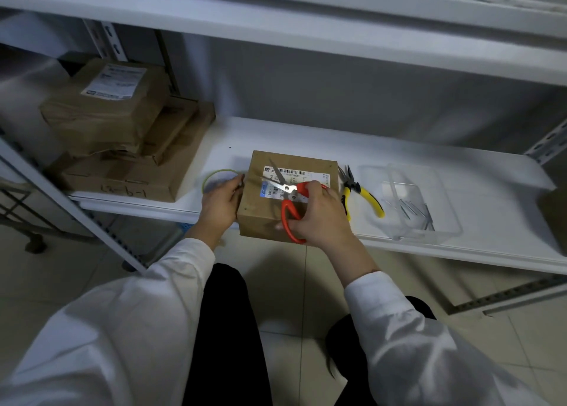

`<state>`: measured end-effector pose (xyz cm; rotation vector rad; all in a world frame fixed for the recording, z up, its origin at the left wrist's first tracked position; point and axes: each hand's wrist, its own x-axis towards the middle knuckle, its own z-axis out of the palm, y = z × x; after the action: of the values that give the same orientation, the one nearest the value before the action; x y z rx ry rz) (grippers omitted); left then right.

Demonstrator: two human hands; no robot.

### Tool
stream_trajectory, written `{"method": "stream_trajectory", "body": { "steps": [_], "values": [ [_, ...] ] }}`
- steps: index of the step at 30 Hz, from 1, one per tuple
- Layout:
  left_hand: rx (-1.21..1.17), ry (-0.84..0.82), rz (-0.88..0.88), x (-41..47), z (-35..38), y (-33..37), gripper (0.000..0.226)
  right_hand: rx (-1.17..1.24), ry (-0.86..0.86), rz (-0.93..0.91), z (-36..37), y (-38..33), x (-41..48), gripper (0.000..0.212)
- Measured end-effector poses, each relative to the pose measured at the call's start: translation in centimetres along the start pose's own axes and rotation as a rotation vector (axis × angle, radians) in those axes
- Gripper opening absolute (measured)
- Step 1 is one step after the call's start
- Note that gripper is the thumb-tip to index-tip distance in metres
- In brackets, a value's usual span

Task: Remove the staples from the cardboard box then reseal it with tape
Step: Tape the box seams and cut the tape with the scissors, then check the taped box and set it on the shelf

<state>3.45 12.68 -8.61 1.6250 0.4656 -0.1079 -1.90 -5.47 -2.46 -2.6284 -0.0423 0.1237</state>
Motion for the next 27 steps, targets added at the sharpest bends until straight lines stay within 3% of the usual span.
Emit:
{"method": "stream_trajectory", "body": {
  "steps": [2,4,6,9,11,12,14,17,19,22,27],
  "values": [
    [0.327,-0.044,0.236,-0.3,-0.4,0.0,0.032,0.090,-0.008,-0.004,-0.6,0.1,0.1,0.069],
    [0.406,-0.024,0.363,-0.6,-0.3,0.1,0.035,0.207,0.043,0.005,-1.2,0.2,-0.1,0.058],
    [0.427,0.127,0.425,-1.5,0.0,0.6,0.034,0.313,0.160,0.032,-1.9,0.4,-0.4,0.051],
    [0.207,0.401,0.328,-3.5,0.8,0.7,0.030,0.358,0.403,0.117,-2.9,2.0,-0.2,0.040],
    [-0.169,0.526,0.114,-5.1,1.7,0.1,0.032,0.272,0.466,0.242,-3.0,4.0,0.7,0.036],
    [-0.374,0.518,-0.021,-6.1,2.3,-0.2,0.044,0.226,0.444,0.313,-2.9,5.0,1.2,0.036],
    [-0.619,0.324,-0.250,-7.7,3.7,-0.8,0.075,0.163,0.336,0.426,-2.4,6.6,2.0,0.036],
    [-0.717,0.043,-0.435,-8.9,5.2,-1.0,0.080,0.106,0.182,0.508,-1.8,7.9,3.0,0.038],
    [-0.749,-0.037,-0.433,-8.8,5.5,-1.0,0.080,0.096,0.127,0.521,-1.4,8.3,3.5,0.038],
    [-0.839,-0.088,-0.374,-8.2,5.6,-1.1,0.054,0.076,0.074,0.486,-1.2,8.7,3.8,0.033],
    [-0.867,-0.087,-0.283,-8.7,5.8,-1.2,0.062,0.108,0.148,0.466,-0.4,9.0,4.2,0.026]
  ]
}}
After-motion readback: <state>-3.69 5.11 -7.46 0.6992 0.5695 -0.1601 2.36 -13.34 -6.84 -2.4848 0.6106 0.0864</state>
